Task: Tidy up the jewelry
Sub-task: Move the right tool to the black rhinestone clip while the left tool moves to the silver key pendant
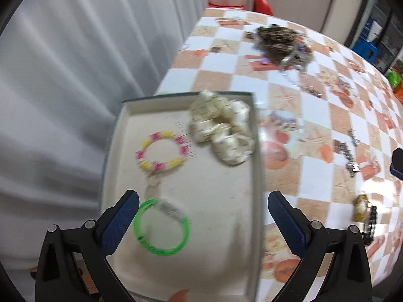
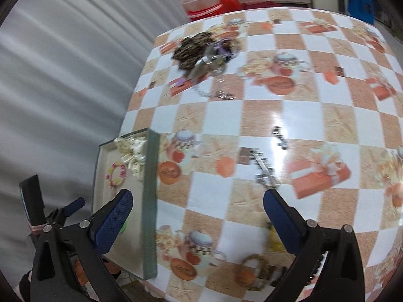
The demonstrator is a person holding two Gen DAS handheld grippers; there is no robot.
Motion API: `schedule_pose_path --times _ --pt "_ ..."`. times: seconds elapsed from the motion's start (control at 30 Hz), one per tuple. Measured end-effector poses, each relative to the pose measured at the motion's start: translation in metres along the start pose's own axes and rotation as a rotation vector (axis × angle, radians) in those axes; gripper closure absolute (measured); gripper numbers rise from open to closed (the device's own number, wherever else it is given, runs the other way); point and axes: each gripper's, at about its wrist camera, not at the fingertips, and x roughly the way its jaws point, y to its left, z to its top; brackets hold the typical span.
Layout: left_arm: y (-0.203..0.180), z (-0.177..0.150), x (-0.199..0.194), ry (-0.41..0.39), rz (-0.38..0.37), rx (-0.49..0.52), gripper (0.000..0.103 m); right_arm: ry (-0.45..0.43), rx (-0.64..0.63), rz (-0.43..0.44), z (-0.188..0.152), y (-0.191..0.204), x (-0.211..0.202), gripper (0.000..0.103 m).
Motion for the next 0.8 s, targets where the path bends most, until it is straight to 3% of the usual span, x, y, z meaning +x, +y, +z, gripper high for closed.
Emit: schedule_pose_path --times 0.4,0.8 --pt "-0.080 0.020 -0.009 -0.003 -0.113 0.142 0.000 -0.067 0.126 -0.093 -0.011 -0.075 -0.040 0.000" --pt "-0.147 0.034 0.005 0.021 -0.196 0.175 0.000 0.019 0.297 -0.183 -0.046 -0.153 -0.052 0.000"
